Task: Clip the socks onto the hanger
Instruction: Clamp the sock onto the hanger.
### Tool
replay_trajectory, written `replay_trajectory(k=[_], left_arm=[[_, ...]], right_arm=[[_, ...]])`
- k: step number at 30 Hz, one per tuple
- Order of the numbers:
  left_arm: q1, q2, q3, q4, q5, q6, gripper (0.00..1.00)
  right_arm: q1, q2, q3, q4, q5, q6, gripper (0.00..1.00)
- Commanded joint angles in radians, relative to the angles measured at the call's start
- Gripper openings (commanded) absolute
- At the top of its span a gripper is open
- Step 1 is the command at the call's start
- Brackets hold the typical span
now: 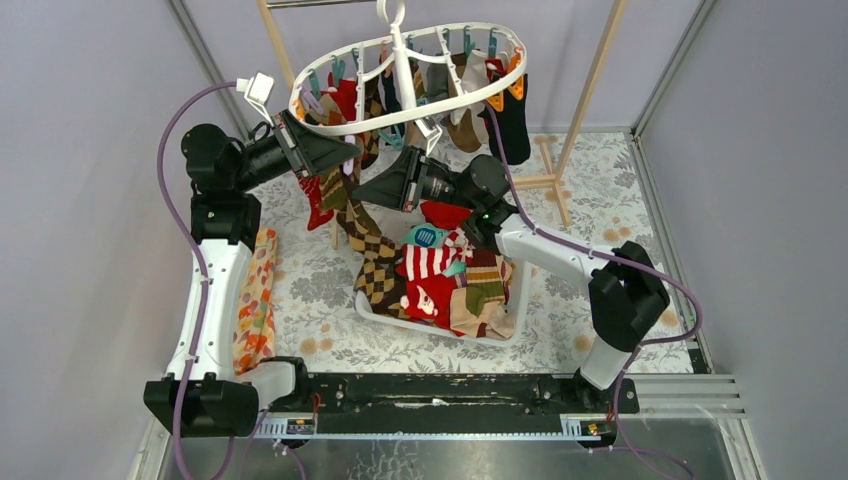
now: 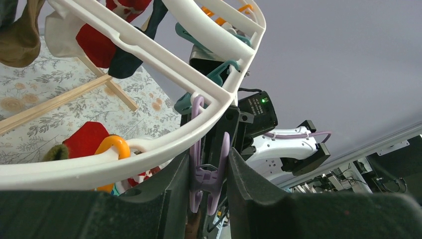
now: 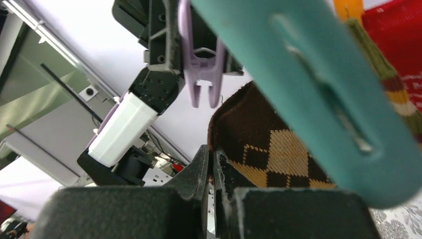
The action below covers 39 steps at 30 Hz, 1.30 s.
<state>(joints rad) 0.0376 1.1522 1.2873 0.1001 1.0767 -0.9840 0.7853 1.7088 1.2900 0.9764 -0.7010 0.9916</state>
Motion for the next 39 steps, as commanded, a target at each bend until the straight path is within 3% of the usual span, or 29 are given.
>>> replay_trajectory(k=[1,11,39], left_arm=[[0.007,-0.025,0.0,0.049,0.064,-0.021,0.0],[0.007,-0.023,0.005,0.05,0.074,-0.022,0.0],[0.007,-0.029,0.02,0.02,0.095,0.002,0.0]], right_arm=[[-0.007,0.009,0.097,0.139,-0.077,0.059,0.0],[-0.016,0.034,0.135,0.124,-0.106,0.071,0.0],[-0.037,-0.04,-0.014,0.208,0.122,0.038,0.0]])
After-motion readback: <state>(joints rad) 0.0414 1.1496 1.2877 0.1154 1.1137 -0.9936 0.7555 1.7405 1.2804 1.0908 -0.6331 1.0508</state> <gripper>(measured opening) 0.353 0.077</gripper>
